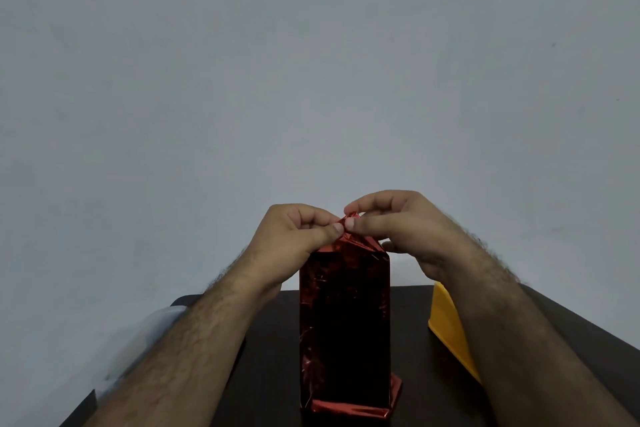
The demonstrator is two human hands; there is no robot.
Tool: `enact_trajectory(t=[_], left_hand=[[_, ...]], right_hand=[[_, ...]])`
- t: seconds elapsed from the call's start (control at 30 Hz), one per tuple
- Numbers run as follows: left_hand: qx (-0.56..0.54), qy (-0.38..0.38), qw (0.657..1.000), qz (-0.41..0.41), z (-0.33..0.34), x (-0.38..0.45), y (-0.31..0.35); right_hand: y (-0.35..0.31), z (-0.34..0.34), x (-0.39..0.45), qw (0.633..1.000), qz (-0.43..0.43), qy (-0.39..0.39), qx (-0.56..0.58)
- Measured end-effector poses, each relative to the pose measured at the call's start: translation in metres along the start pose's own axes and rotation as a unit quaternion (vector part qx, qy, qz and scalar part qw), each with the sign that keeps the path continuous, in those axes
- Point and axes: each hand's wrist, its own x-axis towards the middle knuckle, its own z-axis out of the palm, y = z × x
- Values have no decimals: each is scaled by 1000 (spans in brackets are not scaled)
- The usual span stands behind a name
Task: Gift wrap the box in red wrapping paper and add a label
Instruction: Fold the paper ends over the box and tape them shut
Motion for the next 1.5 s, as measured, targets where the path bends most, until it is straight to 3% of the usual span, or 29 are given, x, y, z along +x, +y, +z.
enact_trajectory(t=[0.23, 0.43, 0.6, 0.87, 1.17, 1.5], left_hand=[[-4, -39, 999, 2, -9, 2, -4], [66, -77, 994, 29, -17, 5, -11], [-6, -87, 996, -12, -13, 7, -16], [-50, -62, 997, -19, -8, 6, -15], [-17, -22, 1000, -4, -4, 6, -19], [-3, -25, 1000, -4, -1, 4, -17]], right_hand=[[-1, 0, 0, 999, -9, 10, -34], [0, 0, 2, 1000, -8, 3, -27], [3, 1, 6, 1000, -5, 9, -24], [11, 3, 13, 1000, 11, 1, -13], [23, 12, 20, 996, 40, 79, -16], [34, 4, 25, 997, 45, 47, -50]])
